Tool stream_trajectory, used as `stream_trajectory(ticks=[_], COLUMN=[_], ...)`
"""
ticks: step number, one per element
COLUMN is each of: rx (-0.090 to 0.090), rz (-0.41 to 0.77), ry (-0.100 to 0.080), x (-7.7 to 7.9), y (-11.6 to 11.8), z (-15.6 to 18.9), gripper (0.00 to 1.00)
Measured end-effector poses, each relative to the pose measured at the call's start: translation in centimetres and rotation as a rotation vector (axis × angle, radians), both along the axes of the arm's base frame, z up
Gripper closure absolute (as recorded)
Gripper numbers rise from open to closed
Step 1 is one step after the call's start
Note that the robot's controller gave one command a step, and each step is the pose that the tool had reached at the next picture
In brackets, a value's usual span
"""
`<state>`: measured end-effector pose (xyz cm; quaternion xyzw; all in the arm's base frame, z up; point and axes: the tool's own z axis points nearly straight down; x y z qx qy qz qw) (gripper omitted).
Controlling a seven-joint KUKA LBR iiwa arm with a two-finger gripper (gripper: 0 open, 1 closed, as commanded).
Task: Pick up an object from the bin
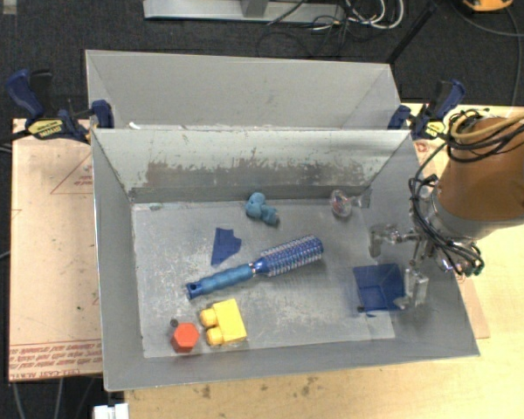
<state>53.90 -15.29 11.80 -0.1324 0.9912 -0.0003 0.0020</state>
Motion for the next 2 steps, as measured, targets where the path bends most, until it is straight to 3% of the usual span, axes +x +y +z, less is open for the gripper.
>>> stream_trajectory(ticks=[1,2], rx=[0.003,0.004], rz=[-0.073,-0.072], ry=[0.006,0.004], x=[-0.75,-0.64], y=[-0.08,0.03], z=[-5.03,-4.99], gripper=[0.0,0.0])
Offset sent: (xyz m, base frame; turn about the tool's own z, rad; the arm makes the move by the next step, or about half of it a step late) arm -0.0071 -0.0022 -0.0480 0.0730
